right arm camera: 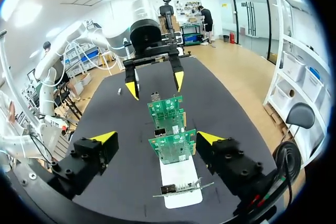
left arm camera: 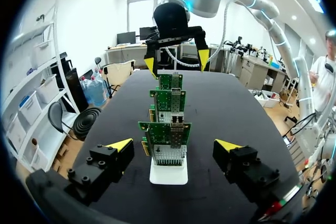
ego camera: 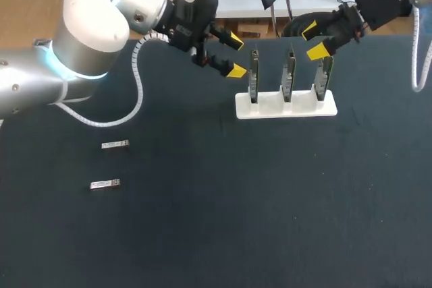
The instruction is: Pick up the optical module with the left hand, and insert it into the network port with the right hand.
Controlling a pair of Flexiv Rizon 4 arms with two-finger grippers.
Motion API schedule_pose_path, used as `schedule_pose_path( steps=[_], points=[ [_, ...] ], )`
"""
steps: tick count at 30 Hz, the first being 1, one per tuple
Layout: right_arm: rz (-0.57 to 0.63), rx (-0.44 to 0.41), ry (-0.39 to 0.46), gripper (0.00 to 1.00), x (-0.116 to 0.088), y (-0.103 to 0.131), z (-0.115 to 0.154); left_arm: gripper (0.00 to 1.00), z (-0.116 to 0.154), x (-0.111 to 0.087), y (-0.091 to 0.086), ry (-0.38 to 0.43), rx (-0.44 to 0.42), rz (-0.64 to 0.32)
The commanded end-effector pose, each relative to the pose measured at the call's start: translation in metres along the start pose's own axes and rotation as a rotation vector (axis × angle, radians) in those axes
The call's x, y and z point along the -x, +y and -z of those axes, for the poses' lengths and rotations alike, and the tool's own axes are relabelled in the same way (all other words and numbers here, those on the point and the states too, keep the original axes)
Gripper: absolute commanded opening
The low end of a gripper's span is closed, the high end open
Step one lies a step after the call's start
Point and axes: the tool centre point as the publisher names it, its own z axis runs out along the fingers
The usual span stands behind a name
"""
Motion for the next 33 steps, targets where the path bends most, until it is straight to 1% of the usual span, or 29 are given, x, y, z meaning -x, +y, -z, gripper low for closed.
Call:
schedule_pose_path(
  steps=[1, 4, 7, 12, 13, 16, 19, 21, 22, 23, 26, 30, 33],
  points=[
    [0.0, -0.005, 0.0, 1.0, 0.0, 0.002, 0.0, 1.0, 0.019, 0.0, -0.012, 0.059, 0.044, -0.019],
    [0.0, -0.005, 0.0, 1.0, 0.0, 0.002, 0.0, 1.0, 0.032, -0.006, -0.017, 0.12, 0.07, -0.045],
    [0.0, -0.005, 0.0, 1.0, 0.0, 0.002, 0.0, 1.0, 0.047, -0.017, -0.025, 0.185, 0.101, -0.059],
    [0.0, -0.005, 0.0, 1.0, 0.0, 0.002, 0.0, 1.0, 0.072, -0.044, -0.043, 0.284, 0.147, -0.034],
    [0.0, -0.005, 0.0, 1.0, 0.0, 0.002, 0.0, 1.0, 0.077, -0.05, -0.046, 0.316, 0.185, -0.039],
    [0.0, -0.005, 0.0, 1.0, 0.0, 0.002, 0.0, 1.0, 0.092, -0.061, -0.058, 0.383, 0.24, -0.041],
    [0.0, -0.005, 0.0, 1.0, 0.0, 0.002, 0.0, 1.0, 0.105, -0.073, -0.071, 0.429, 0.264, -0.035],
    [0.0, -0.005, 0.0, 1.0, 0.0, 0.002, 0.0, 1.0, 0.112, -0.085, -0.08, 0.463, 0.277, -0.015],
    [0.0, -0.005, 0.0, 1.0, 0.0, 0.002, 0.0, 1.0, 0.115, -0.092, -0.084, 0.497, 0.288, -0.009],
    [0.0, -0.005, 0.0, 1.0, 0.0, 0.002, 0.0, 1.0, 0.119, -0.1, -0.088, 0.55, 0.308, -0.018],
    [0.0, -0.005, 0.0, 1.0, 0.0, 0.002, 0.0, 1.0, 0.127, -0.118, -0.1, 0.629, 0.325, -0.013],
    [0.0, -0.005, 0.0, 1.0, 0.0, 0.002, 0.0, 1.0, 0.136, -0.141, -0.116, 0.676, 0.353, 0.042],
    [0.0, -0.005, 0.0, 1.0, 0.0, 0.002, 0.0, 1.0, 0.137, -0.158, -0.129, 0.716, 0.352, 0.064]
  ],
)
